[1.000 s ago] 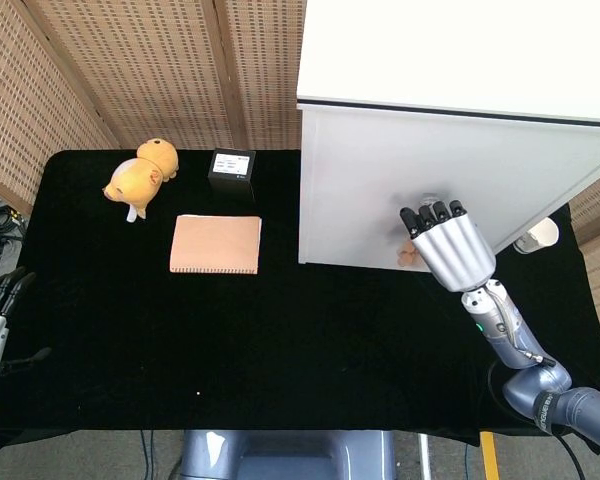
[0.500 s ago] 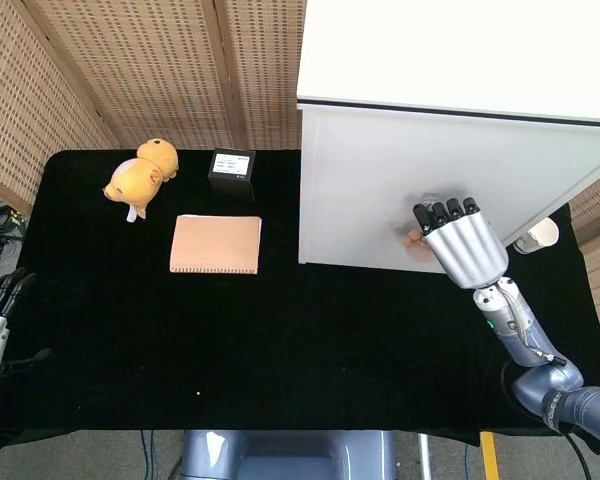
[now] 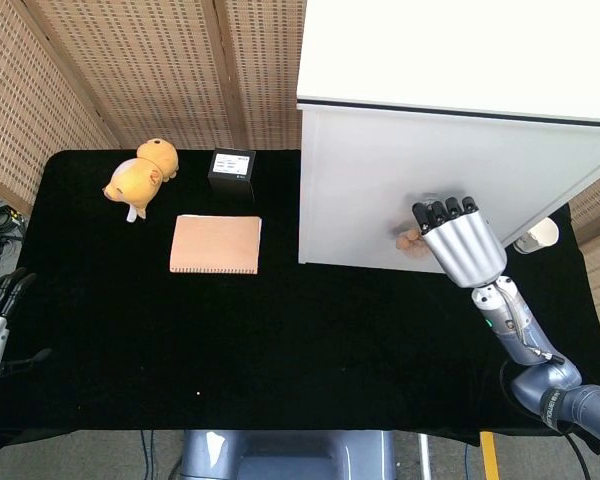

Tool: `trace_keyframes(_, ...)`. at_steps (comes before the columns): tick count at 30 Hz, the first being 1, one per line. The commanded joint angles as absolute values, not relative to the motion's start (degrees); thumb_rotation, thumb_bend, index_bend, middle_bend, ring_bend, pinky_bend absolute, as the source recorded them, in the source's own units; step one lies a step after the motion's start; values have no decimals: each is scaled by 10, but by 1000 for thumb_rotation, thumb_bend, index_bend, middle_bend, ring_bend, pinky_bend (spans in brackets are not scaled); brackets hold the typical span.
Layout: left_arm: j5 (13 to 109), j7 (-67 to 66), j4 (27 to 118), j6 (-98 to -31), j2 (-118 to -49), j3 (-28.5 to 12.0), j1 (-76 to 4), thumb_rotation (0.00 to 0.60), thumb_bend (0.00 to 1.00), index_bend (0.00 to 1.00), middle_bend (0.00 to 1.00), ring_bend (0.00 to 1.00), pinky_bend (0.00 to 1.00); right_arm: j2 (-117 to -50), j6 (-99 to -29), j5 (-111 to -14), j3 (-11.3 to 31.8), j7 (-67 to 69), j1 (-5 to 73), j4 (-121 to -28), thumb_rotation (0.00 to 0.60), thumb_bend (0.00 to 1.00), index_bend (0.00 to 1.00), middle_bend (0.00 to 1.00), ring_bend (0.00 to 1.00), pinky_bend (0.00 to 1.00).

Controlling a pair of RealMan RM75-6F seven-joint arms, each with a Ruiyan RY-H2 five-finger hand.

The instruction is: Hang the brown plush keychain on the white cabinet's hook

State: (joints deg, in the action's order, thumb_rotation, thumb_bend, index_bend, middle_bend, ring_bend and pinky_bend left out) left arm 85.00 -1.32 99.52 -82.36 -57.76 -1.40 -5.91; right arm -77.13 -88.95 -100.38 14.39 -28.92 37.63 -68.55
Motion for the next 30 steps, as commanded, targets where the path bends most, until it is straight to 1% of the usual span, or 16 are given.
trace_keyframes(1, 849, -12, 995, -824, -577, -14, -59, 600, 0, 0, 0, 0, 0, -773, -890, -1001, 143, -292, 376, -683, 600, 587, 701, 911, 870, 1000)
trace_keyframes(3, 850, -12, 995, -824, -577, -14, -59, 600, 0, 0, 0, 0, 0, -774, -892, -1000, 143, -291, 375, -682, 600, 537, 688, 911, 871, 1000)
trace_keyframes(7, 851, -12, 994, -824, -578, -13, -59, 600, 0, 0, 0, 0, 0, -773, -898, -1003, 141, -290, 374, -683, 600, 304, 644, 909, 871, 1000)
trace_keyframes(8, 852, -12, 994, -824, -578, -13, -59, 600, 0, 0, 0, 0, 0, -773, -900, -1004, 140, -289, 373, -683, 600, 257, 638, 909, 871, 1000)
trace_keyframes(9, 852, -13, 995, -824, -578, -13, -59, 600, 0, 0, 0, 0, 0, -773, -903, -1005, 140, -289, 372, -683, 600, 237, 636, 908, 870, 1000)
trace_keyframes(17, 853, -13, 995, -826, -578, -12, -58, 600, 0, 0, 0, 0, 0, -772, -914, -1001, 144, -289, 370, -691, 600, 196, 634, 908, 870, 1000)
trace_keyframes(22, 854, -12, 995, -827, -578, -12, -57, 600, 0, 0, 0, 0, 0, -764, -926, -1005, 145, -290, 365, -704, 600, 192, 637, 909, 871, 1000)
trace_keyframes(25, 854, -10, 995, -827, -577, -13, -57, 600, 0, 0, 0, 0, 0, -757, -939, -1014, 141, -288, 359, -713, 600, 191, 640, 908, 871, 1000)
trace_keyframes(30, 858, -7, 995, -829, -576, -11, -56, 600, 0, 0, 0, 0, 0, -737, -980, -1038, 130, -280, 335, -733, 600, 190, 644, 908, 871, 1000)
